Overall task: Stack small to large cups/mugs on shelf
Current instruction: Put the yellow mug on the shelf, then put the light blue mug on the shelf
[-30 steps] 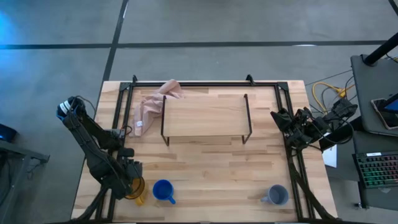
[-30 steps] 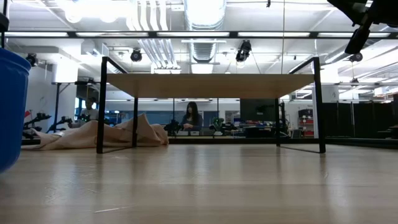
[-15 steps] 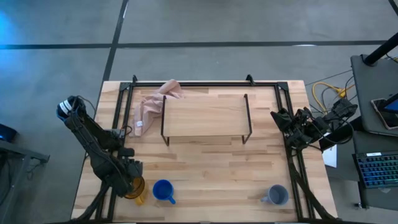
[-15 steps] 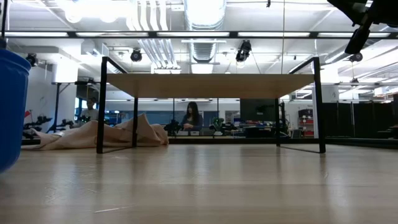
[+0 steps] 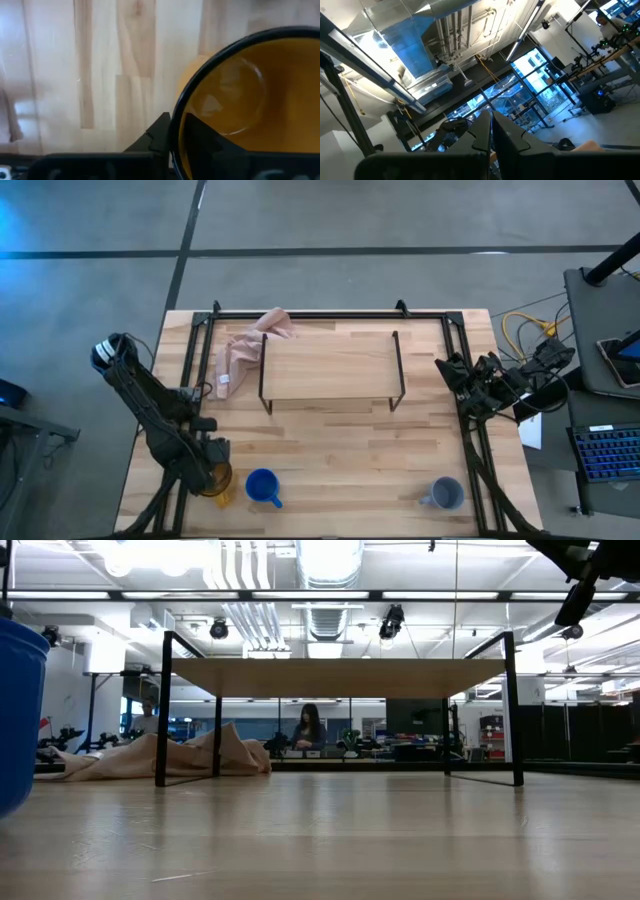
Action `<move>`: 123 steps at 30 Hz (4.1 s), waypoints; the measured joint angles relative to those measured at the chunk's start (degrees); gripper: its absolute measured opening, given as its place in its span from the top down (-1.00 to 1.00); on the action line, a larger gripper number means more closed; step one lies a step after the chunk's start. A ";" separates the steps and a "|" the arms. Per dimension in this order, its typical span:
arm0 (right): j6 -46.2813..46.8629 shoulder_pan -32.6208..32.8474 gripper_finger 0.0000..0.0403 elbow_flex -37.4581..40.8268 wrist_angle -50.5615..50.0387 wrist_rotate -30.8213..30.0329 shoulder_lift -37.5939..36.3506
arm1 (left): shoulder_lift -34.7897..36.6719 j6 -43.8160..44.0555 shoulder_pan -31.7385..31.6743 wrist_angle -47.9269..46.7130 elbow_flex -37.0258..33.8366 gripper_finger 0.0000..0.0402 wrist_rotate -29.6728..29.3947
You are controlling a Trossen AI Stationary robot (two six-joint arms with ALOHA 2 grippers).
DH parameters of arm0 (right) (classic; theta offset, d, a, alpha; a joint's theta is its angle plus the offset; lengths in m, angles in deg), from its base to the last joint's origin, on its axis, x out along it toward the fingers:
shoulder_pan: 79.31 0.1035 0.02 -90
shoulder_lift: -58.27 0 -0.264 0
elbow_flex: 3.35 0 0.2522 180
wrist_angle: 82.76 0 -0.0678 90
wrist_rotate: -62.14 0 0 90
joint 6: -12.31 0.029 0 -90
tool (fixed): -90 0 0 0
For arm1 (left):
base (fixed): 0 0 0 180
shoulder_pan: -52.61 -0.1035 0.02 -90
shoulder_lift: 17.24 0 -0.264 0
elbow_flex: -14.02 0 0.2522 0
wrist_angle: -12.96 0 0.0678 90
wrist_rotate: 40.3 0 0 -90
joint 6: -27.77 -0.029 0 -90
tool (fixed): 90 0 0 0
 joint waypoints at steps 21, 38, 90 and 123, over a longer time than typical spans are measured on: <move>4.23 -0.02 0.95 0.00 -1.26 0.00 -0.02 | 6.74 -20.08 -15.45 -22.56 19.44 1.00 0.46; 17.23 -0.01 0.95 -0.02 -10.51 0.00 3.90 | -13.09 -70.65 -50.57 -27.19 60.02 1.00 -4.33; 22.99 0.00 0.95 -0.02 -10.40 0.26 8.68 | -32.02 -86.93 -70.81 -27.60 72.73 0.79 -0.08; 20.29 -0.01 0.95 -0.02 -10.56 0.00 8.61 | -29.19 -83.50 -70.81 -21.69 75.08 0.32 -9.09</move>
